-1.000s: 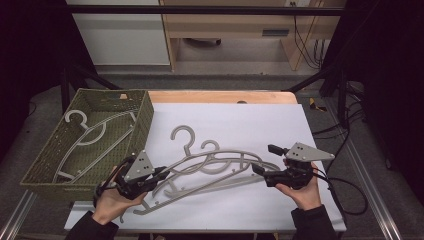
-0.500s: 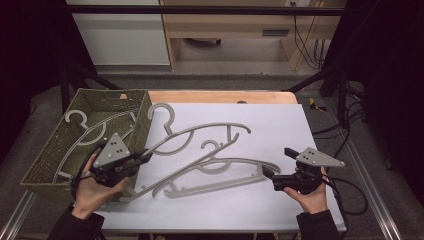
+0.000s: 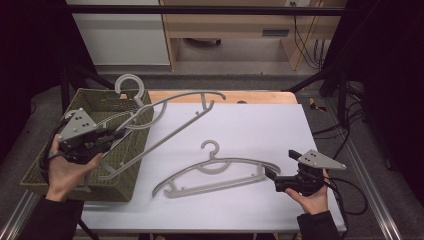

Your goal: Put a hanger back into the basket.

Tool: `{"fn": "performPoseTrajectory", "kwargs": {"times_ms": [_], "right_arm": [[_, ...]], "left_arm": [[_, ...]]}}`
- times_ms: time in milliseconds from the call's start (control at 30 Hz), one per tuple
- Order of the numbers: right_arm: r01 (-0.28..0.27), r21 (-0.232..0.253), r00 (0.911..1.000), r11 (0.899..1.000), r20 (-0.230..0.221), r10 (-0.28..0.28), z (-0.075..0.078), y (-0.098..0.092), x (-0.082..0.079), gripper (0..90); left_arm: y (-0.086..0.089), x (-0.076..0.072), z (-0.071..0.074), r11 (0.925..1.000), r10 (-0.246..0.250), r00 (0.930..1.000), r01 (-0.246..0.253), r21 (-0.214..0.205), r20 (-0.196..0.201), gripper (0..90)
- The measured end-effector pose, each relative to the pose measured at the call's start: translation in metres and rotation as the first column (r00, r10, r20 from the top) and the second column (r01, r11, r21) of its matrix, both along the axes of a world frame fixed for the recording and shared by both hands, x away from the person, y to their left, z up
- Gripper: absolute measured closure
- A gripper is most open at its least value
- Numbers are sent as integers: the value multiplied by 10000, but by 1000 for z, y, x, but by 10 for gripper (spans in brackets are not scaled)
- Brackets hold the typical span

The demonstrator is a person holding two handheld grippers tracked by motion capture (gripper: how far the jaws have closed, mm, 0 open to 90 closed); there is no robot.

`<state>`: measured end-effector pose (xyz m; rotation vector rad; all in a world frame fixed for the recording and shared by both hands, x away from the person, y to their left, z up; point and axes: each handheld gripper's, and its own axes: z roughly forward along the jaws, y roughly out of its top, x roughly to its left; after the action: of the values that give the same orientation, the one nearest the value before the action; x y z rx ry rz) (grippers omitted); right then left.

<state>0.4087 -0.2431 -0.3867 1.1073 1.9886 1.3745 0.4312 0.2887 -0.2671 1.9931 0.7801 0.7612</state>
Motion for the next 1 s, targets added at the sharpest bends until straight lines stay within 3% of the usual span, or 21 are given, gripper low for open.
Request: {"fn": "performPoseTrajectory", "kwargs": {"times_ms": [200, 433, 733, 1000], "right_arm": [[2, -2, 10000, 10000, -33, -2, 0, 0, 0, 6], [-21, -65, 10000, 10000, -66, 21, -2, 1, 1, 6], [113, -35, 9998, 9999, -139, -113, -5, -1, 3, 8], [126, -150, 9996, 9998, -255, -129, -8, 1, 5, 8]], "left_arm": [[26, 13, 5, 9979, 617, 9980, -615, -207, 122, 821], [55, 27, 0, 9935, 1107, 9938, -1104, -260, 90, 821], [97, 43, -19, 9832, 1824, 9824, -1825, 23, -409, 820], [130, 49, -38, 9692, 2454, 9673, -2462, -48, -635, 820]]}}
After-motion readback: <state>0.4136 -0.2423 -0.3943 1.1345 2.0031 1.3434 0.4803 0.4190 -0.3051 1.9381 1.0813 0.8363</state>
